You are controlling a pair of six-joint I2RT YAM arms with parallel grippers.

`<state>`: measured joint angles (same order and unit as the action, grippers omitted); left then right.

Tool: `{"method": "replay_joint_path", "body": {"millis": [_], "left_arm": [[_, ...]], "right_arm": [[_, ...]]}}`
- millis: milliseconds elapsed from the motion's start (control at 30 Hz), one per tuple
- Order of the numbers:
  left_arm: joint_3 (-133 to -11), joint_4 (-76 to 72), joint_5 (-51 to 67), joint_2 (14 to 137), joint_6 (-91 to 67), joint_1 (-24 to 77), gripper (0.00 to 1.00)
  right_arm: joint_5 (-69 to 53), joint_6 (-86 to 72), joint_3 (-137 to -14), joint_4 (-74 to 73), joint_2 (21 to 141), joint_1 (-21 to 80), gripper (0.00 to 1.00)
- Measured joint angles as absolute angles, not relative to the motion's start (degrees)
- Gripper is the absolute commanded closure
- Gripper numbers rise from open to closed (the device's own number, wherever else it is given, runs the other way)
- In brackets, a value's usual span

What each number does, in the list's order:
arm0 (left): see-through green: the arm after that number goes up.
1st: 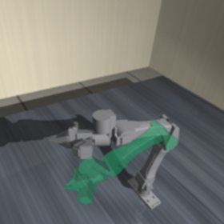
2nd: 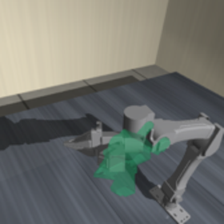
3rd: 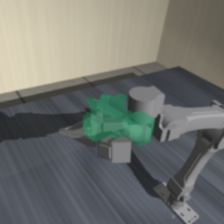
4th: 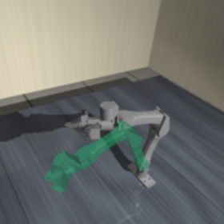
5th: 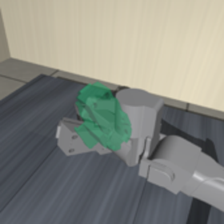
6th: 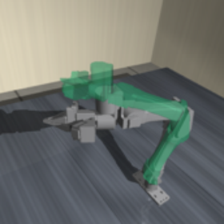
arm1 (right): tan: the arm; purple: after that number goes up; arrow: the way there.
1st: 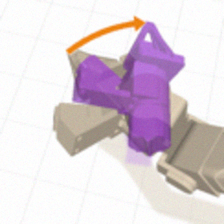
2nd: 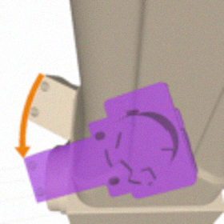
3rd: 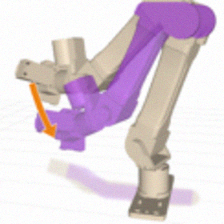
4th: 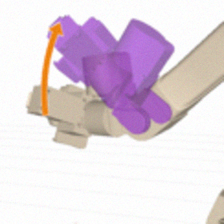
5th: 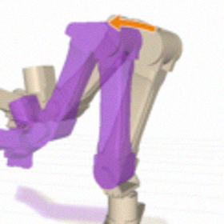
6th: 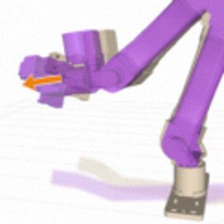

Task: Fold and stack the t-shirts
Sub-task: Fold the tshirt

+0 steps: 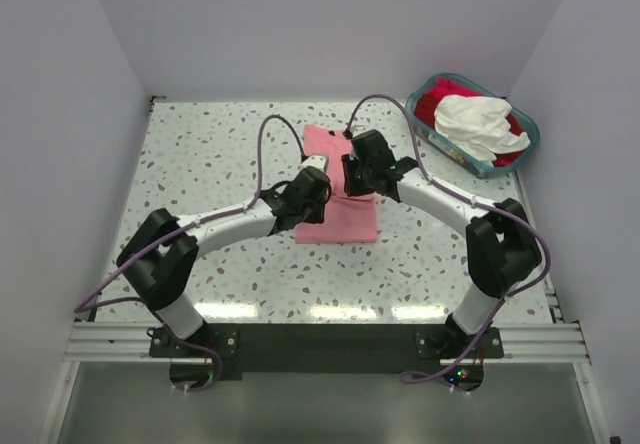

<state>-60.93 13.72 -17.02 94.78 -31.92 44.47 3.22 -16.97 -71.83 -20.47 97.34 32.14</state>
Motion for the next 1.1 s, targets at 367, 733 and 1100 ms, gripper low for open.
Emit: {"method": "replay_joint_path", "body": {"millis": [367, 733, 1100], "left_arm": [[-55.8, 6.6, -14.6, 101.9, -32.6, 47.4, 0.78], [-49.8, 2.6, -13.4, 98.1, -33.9, 48.0, 0.79], [-43.3, 8.4, -11.1, 88.8, -36.8, 49.1, 0.58]], "right_arm": [[3.3, -19.6, -69.5, -15.0, 105.4, 33.3, 0.79], [4.6, -18.5, -82.2, -15.0, 116.3, 28.4, 0.76], [-3.9, -19.1, -77.3, -9.1, 107.3, 26.0, 0.64]]}}
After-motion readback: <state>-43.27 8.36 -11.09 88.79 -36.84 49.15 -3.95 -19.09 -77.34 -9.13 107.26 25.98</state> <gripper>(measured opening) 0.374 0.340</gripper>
